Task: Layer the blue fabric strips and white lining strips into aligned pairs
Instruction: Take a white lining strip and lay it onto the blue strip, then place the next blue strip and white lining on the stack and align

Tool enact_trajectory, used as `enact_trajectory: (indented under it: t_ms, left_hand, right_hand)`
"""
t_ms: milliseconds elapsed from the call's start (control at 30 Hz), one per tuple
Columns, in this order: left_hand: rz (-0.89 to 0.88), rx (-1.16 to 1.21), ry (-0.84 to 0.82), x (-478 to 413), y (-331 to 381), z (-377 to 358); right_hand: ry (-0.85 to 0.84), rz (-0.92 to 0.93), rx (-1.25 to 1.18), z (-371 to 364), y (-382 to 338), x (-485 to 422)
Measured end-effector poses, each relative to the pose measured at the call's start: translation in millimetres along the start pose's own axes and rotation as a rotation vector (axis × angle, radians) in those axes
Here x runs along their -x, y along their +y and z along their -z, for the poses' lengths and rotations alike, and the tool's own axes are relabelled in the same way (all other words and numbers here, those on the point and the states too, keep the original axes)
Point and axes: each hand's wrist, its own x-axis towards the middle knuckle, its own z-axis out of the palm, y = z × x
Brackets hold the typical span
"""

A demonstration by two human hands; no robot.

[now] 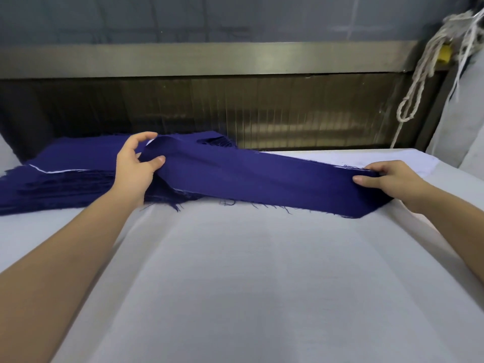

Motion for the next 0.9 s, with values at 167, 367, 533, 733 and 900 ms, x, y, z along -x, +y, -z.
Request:
enact_trajectory:
  t_ms: [167,367,533,733,900]
  left_hand:
    - [0.051,-0.096,0.086,-19.6,-5.7,12.0]
    - [0.053,-0.366,0.176,-44.4,-14.7,40.9]
    - [0.022,-0.613,0.207,-64.6,-13.3,78.3]
    - [0.030,-0.936,0.166,-92.0,-18.0,123.7]
    - [0.178,-1.071,0.197,-109.2,-29.4,152.4]
  right_hand:
    - [-0.052,-0.010,-0.036,-8.3,-17.4,-15.6]
    - [-0.083,0.022,0.001,-47.1,-58.5,-44.8]
    - [-0.135,0.051,0.008,-89.0,-91.7,-67.0]
    - [-0.232,0.056,0.036,-148.7,-121.2,-83.8]
    - [-0.280,0.049,0.021,-187.9,-142.3,-94.6]
